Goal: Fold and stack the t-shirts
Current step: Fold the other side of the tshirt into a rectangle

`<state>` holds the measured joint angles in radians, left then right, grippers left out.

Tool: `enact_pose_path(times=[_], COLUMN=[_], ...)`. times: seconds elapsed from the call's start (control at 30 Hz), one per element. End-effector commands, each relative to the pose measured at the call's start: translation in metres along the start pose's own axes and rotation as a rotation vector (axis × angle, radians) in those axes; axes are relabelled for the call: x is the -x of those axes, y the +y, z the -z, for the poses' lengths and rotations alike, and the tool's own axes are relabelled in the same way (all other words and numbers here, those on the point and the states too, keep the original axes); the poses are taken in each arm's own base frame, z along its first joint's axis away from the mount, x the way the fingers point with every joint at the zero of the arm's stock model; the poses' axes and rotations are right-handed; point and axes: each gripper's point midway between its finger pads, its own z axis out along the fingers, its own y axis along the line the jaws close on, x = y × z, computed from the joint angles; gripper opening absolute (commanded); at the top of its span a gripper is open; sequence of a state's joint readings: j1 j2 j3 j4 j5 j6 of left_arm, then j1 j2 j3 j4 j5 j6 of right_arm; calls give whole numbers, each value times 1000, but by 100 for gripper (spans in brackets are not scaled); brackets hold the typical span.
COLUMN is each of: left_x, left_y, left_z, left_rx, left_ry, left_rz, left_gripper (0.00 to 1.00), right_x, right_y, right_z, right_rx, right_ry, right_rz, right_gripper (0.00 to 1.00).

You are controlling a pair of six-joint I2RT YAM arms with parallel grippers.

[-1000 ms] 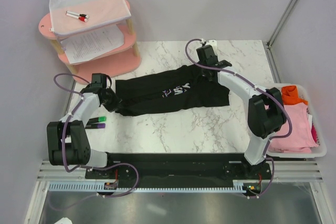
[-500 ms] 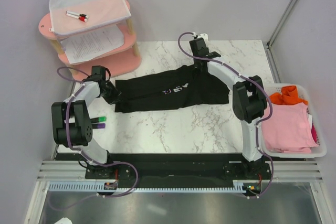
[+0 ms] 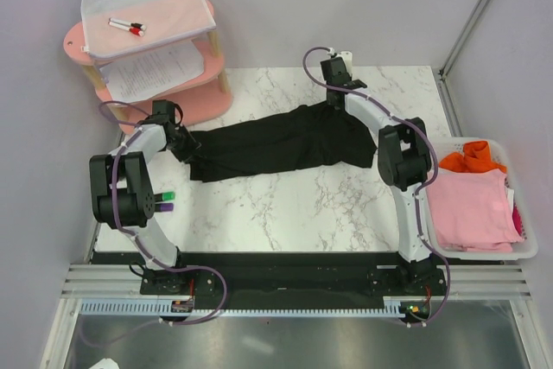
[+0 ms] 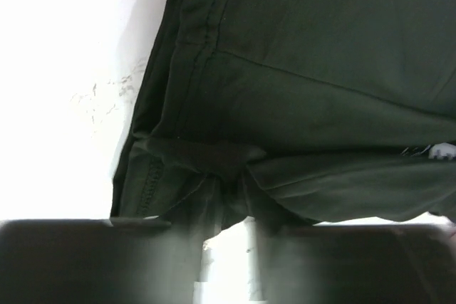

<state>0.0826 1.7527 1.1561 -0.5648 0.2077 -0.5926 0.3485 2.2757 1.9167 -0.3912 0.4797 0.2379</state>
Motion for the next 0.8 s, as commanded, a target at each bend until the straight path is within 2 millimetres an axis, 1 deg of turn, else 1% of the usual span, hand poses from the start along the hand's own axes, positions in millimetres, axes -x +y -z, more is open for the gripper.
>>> enact_pose_path(times=[0.0,0.03,0.07,0.1,0.13,0.17,0.2,0.23,0.27,0.3,0.33,0.37,0.4,0.43,0.47,0.5,0.53,0.57,0.6,0.63,0.67,0.7,0.73,0.77], left_x=[14,15,16,18,21,21,23,25,24,23,23,19,20,17,12,10,14,9,8,14,12,12,17,18], left_y=[-13,-12,-13,-13,-17,-21,-23,-29,-33,-37,-41,-49,-51,-58,-64,-65,-67,-70,-71,-74,-76,-73,-77,-79], left_z=[11,16,21,26,41,48,57,71,78,83,87,93,94,94,89,83,81,67,61,58,51,35,30,26], left_rx=[-50,-45,-48,-47,-60,-68,-75,-95,-108,-117,-125,-143,-141,-137,-134,-122,-103,-83,-72,-59,-48,-24,-19,-12], left_ry=[-46,-63,-77,-97,-142,-163,-189,-228,-247,-261,-274,-286,-297,-305,-298,-292,-301,-272,-260,-271,-258,-228,-228,-219], left_rz=[-50,-52,-56,-59,-70,-81,-90,-106,-131,-148,-164,-205,-217,-250,-286,-301,-319,-339,-349,-353,-357,-356,-366,-372], left_gripper=[58,64,89,99,100,100,100,100,100,100,100,99,98,97,93,89,83,65,45,20,2,2,2,2], right_x=[31,32,33,35,37,37,38,42,43,44,46,46,42,41,47,28,23,26,6,1,1,-15,-21,-26], right_y=[9,11,11,10,10,9,5,3,2,-2,-5,-9,-13,-15,-17,-20,-23,-29,-33,-36,-38,-40,-37,-34], right_z=[-6,-6,-6,-4,-1,2,10,16,21,35,42,48,61,67,81,81,85,97,97,100,109,107,109,110], right_rx=[2,7,9,10,14,15,16,24,34,45,49,50,66,80,100,95,95,95,84,84,98,101,127,143], right_ry=[-87,-88,-90,-92,-97,-100,-102,-116,-121,-128,-135,-139,-135,-137,-152,-112,-105,-117,-85,-81,-90,-65,-48,-40], right_rz=[-46,-44,-46,-49,-50,-54,-62,-73,-79,-92,-104,-115,-122,-129,-141,-132,-144,-159,-151,-169,-176,-173,-177,-177], right_gripper=[37,52,62,82,90,97,98,98,98,98,98,98,98,98,98,98,98,98,93,86,73,30,14,1])
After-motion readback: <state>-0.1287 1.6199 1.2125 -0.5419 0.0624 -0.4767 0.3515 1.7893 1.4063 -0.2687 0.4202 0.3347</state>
